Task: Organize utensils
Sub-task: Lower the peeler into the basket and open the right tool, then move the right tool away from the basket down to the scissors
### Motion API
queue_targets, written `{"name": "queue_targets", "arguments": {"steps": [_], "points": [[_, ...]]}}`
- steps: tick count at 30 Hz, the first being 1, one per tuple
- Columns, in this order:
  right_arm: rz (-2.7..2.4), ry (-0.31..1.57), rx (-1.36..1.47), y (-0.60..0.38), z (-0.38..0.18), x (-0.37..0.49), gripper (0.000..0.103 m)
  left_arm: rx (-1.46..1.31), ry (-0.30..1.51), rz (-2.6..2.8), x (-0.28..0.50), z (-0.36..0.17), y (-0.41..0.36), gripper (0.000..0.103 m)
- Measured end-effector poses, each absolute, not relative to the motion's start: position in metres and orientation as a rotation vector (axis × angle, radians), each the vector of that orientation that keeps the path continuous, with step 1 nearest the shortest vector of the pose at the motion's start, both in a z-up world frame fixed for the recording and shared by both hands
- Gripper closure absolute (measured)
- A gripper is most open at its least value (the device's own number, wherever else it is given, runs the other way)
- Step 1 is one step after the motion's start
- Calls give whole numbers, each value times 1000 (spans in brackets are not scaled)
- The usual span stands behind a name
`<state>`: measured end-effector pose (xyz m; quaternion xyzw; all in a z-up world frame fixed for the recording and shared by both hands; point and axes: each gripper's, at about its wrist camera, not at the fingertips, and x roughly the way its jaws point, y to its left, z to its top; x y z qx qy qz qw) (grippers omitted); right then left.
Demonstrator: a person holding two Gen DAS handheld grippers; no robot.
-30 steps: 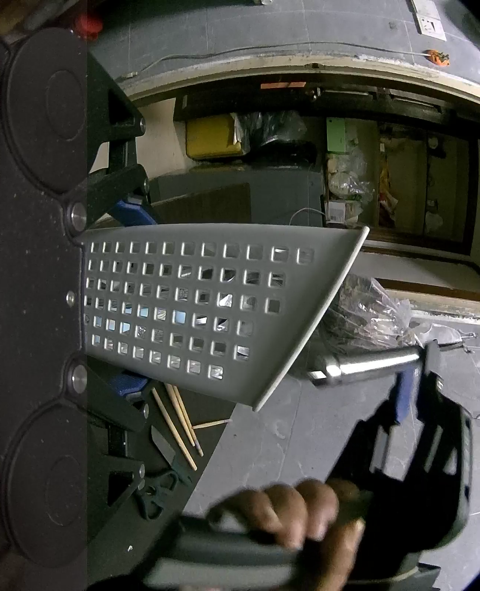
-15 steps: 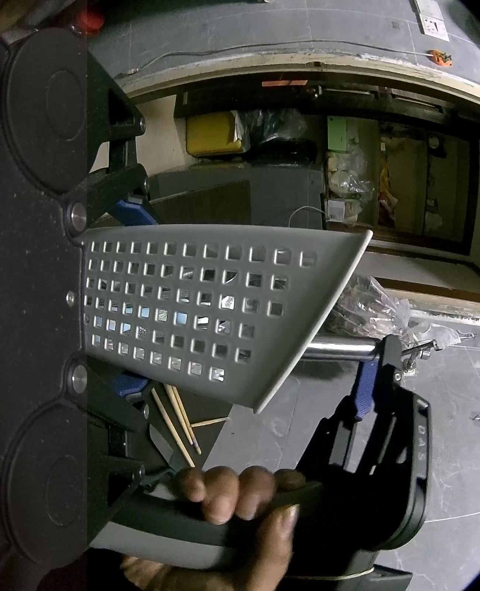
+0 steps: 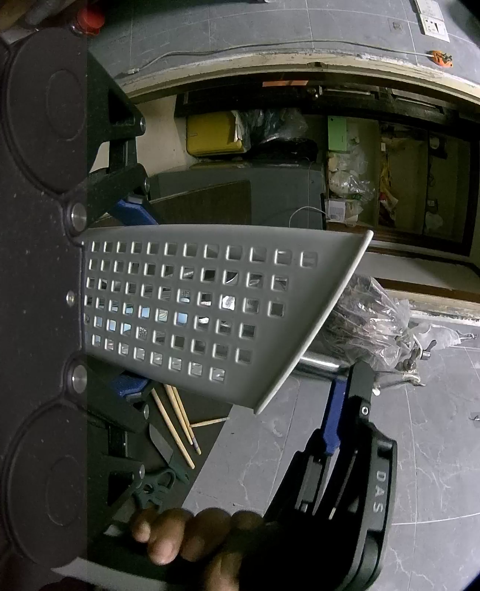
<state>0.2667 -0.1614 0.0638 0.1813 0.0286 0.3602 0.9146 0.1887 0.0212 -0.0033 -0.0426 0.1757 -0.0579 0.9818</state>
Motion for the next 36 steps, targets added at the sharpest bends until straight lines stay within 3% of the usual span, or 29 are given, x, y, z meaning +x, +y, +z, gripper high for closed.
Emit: {"name": "queue_targets", "arguments": {"steps": [14,16,18,19,23,24,36], "points": [[749,43,253,-167,69,224,83,-83,357,-116,189,-3,21,25],[732,44,248,-173,68,215,73,-83,357,-115,189,-3,21,26],[709,49,243,-182,66,205,51,-84,357,-116,189,-3,21,26],[699,50,240,-186,65,200,46,-84,357,-116,189,-3,21,26],[635,55,225,-205,56,179,8,-85,357,-115,188,-3,20,26],[612,58,225,-211,51,172,3,-85,358,-114,188,-3,20,26],[332,220,371,-260,-1,143,0,-74,377,-112,192,-5,20,26]]}}
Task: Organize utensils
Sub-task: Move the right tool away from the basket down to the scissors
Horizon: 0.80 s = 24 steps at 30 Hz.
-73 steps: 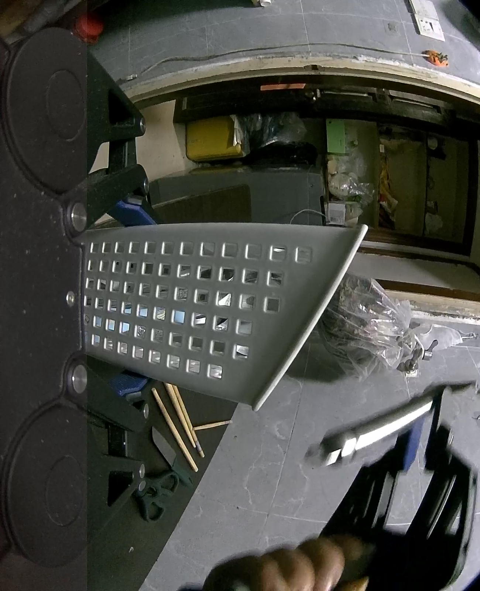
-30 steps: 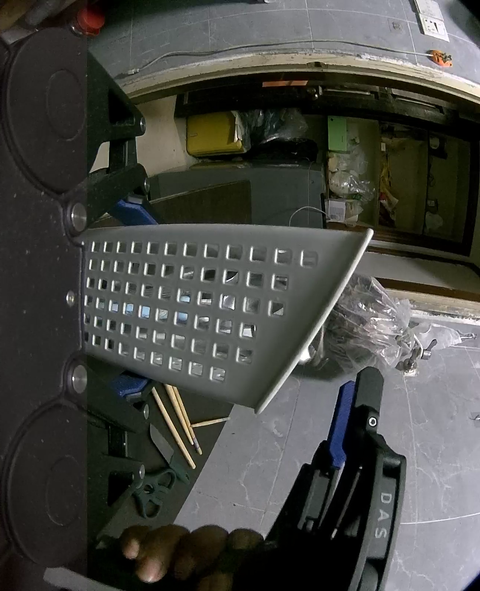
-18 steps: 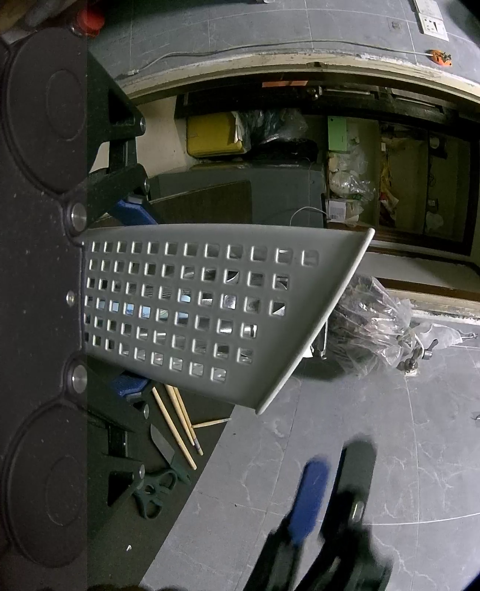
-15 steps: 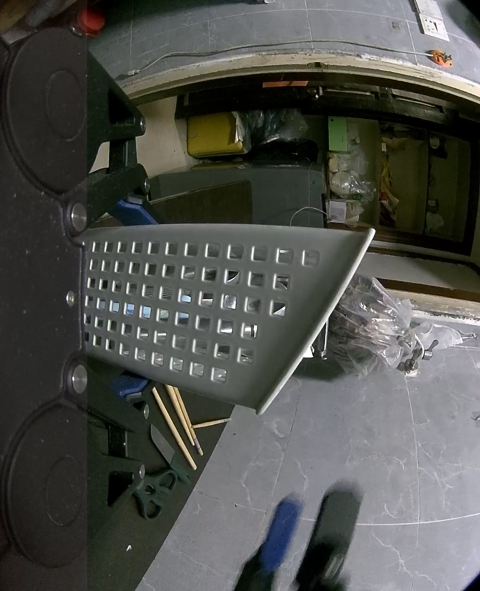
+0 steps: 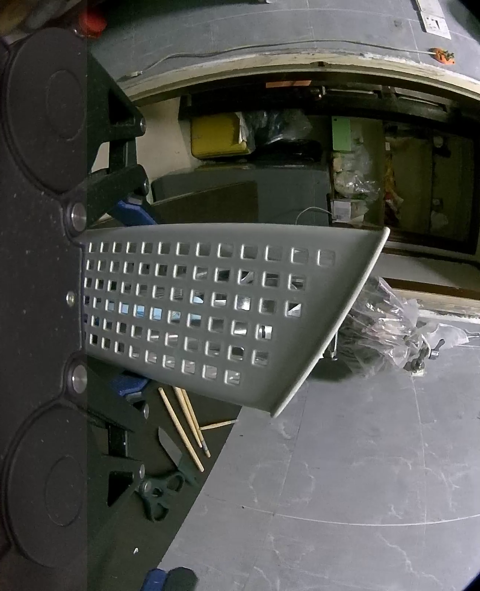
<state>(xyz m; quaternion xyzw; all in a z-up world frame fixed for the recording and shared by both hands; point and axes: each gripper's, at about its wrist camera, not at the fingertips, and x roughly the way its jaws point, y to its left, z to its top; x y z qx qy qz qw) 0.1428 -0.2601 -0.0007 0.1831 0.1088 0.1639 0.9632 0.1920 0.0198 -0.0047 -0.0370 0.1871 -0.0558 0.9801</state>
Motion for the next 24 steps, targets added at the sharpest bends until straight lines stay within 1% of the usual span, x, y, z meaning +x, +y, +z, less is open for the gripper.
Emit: {"name": "queue_targets", "arguments": {"steps": [5,14,20,24], "points": [[257,289,448,-272,-18,152,0,-70,377,-110,192,-5,20,26],[219,366,518,-280,-28,164,0,-74,380,-110,194,-6,19,26],[194,426,494,-276,-26,175,0,-73,381,-110,194,-6,19,26],[131,546,415,-275,-22,197,0,-76,379,-112,194,-6,18,26]]}}
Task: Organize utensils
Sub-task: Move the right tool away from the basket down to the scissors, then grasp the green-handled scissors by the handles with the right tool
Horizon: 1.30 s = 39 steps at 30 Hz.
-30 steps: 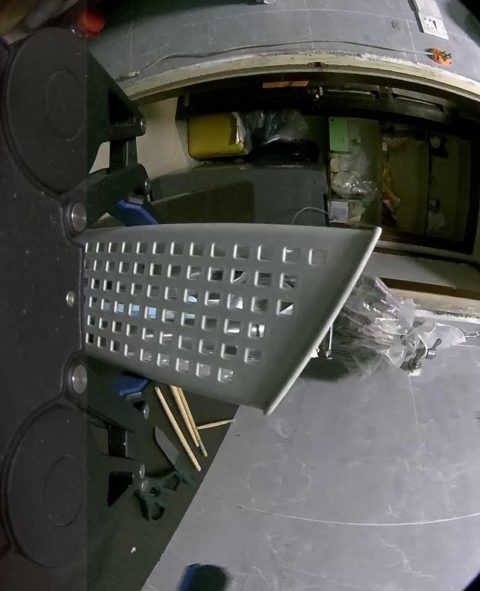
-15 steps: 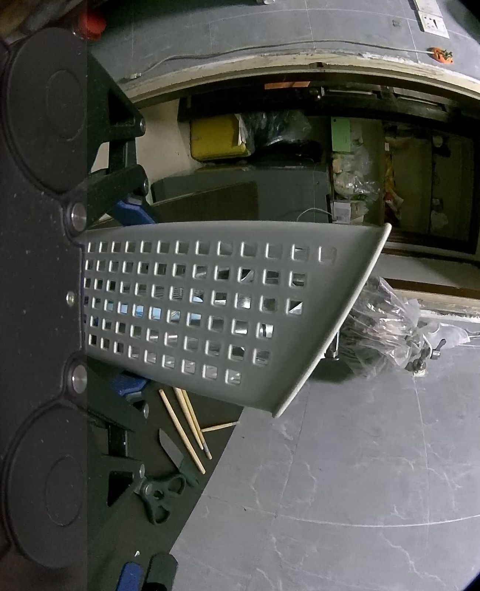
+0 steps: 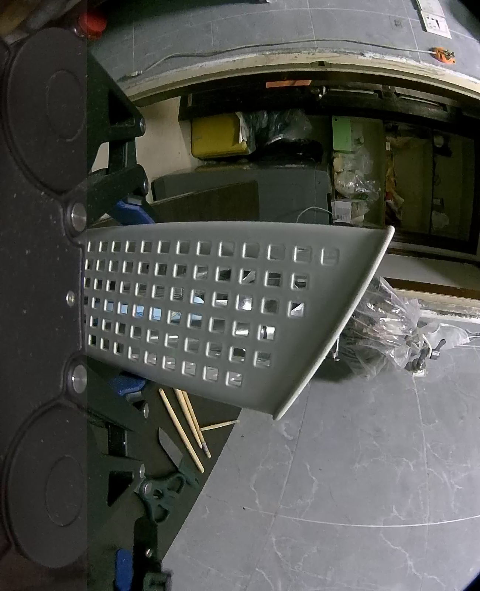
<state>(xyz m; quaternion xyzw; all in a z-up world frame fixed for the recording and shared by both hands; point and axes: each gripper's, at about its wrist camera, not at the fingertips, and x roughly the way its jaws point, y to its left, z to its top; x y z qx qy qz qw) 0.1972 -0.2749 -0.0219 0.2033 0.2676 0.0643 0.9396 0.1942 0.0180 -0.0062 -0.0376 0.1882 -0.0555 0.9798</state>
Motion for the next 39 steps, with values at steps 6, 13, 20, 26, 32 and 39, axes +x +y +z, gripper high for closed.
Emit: {"name": "queue_targets", "arguments": {"steps": [6,13,20,26,32,39], "points": [[76,650,356,-275,-16,243,0,-90,375,-123,196,-7,21,26],[29,639,139,-245,-8,282,0,-99,373,-130,196,-9,25,25],[52,710,29,-226,-22,300,0,-98,372,-129,196,-10,25,25],[68,705,0,-230,-24,297,1,-100,372,-130,196,-10,26,25],[103,704,-8,-234,-23,289,5,-93,376,-129,197,-10,24,26],[148,675,-45,-230,-21,271,11,-81,382,-124,196,-9,22,26]]}}
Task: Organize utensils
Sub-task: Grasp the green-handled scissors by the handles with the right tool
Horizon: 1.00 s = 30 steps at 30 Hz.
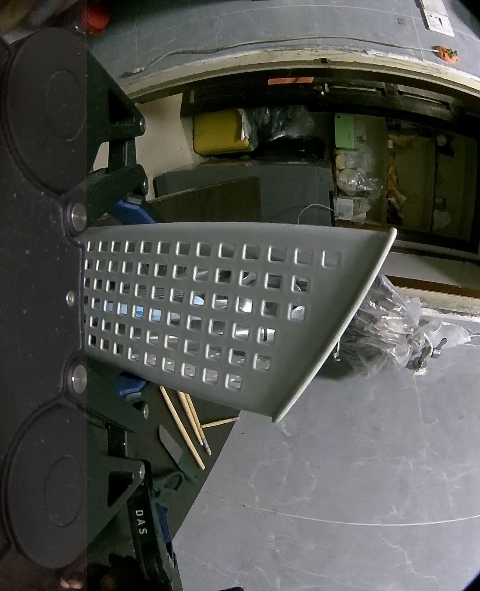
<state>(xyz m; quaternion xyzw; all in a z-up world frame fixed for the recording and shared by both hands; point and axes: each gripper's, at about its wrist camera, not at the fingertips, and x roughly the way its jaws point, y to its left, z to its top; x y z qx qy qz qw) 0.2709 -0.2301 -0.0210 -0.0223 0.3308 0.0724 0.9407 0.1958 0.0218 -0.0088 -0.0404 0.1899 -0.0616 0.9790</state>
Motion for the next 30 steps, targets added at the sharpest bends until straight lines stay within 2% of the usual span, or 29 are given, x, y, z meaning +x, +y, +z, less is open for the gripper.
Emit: {"name": "queue_targets", "arguments": {"steps": [20,30], "points": [[240,670,-84,-229,-19,247,13,-71,392,-107,197,-5,17,26],[465,695,-179,-243,-14,205,13,-71,391,-107,198,-5,17,26]]}}
